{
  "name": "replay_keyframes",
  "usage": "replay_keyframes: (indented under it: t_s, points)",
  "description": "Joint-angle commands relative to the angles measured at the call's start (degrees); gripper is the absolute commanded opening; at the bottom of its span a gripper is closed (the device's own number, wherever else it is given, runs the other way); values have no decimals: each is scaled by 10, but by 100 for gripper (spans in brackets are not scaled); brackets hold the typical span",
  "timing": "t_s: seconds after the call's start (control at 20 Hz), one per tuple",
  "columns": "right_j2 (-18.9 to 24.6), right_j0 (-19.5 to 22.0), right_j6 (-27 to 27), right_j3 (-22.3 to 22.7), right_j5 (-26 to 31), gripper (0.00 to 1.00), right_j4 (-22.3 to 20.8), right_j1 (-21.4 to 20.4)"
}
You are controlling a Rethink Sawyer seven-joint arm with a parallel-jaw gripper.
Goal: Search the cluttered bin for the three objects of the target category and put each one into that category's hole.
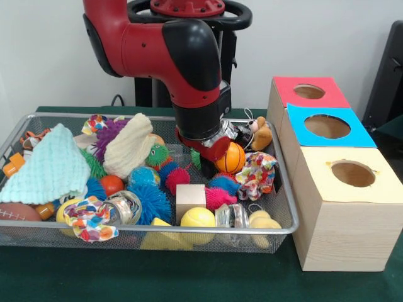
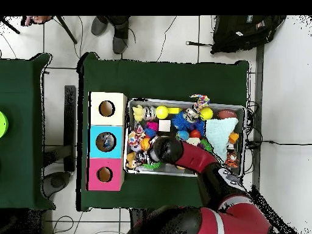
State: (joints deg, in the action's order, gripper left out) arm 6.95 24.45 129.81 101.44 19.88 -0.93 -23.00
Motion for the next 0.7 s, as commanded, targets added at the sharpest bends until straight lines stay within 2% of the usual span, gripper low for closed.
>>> replay_keyframes:
  t_s: [0.05, 0.7]
  points:
    - [34, -21, -20, 101, 95, 0, -43, 48]
    - [-19, -29, -23, 110, 141, 0, -68, 15]
